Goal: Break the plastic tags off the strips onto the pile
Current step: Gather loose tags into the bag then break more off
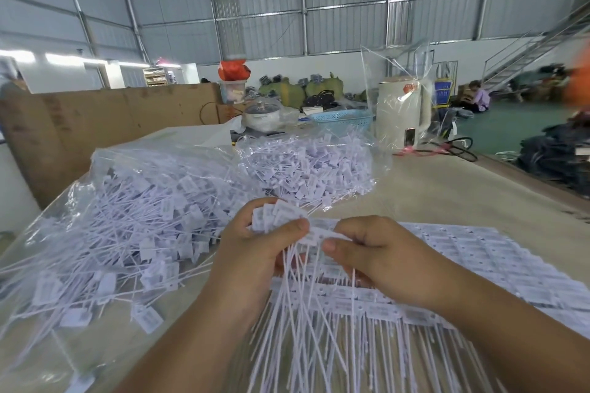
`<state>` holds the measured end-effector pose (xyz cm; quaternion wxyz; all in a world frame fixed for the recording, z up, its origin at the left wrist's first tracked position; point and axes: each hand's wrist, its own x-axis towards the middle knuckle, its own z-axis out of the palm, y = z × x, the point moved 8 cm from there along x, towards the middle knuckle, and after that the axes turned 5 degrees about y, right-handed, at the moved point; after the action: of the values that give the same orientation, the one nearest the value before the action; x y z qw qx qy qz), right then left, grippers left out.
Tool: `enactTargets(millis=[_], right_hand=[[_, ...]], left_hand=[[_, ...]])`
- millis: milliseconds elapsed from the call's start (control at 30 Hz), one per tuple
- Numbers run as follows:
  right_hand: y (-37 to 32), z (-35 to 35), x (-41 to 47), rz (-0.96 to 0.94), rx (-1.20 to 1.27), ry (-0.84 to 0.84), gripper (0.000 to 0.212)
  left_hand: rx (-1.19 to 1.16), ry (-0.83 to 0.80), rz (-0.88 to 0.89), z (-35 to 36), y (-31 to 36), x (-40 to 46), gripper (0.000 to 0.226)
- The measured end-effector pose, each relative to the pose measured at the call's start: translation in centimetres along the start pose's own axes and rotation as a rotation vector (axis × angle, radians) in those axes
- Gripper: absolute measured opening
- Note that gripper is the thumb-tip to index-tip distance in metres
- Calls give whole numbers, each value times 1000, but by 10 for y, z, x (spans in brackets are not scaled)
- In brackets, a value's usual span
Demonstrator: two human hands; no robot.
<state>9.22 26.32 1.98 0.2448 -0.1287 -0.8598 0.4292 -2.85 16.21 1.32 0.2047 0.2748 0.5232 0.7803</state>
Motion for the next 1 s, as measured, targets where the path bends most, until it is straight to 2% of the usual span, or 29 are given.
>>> enactTargets(millis=[133,233,333,433,600,700,767,867,1000], right_hand=[[0,-4,4,4,81,148,42],[-3,0,2,-8,126,244,43],[-7,3,1,-11,282,343,42],[-15,3,1,-53,368,392,41],[-16,1,-2,-73,411,470,42],[-16,-23,-7,-108,383,573,45],[-20,-24,-7,-149,321,474,44],[-20,8,-4,-117,310,167,22],[-7,17,0,-63,200,130,43]], left_hand=[[-46,3,-50,3,-8,-3,46],[-115,14,-37,6,-5,-5,39],[-244,63,-69,8,-11,-7,37],[-319,111,-138,7,-20,-7,40],[-339,74,-200,8,-21,-6,34],[-420,199,-230,-25,-13,11,32],[-349,205,-166,-37,0,18,30],[-64,-16,-146,-9,2,8,17],[11,-121,-134,9,-6,-3,26]])
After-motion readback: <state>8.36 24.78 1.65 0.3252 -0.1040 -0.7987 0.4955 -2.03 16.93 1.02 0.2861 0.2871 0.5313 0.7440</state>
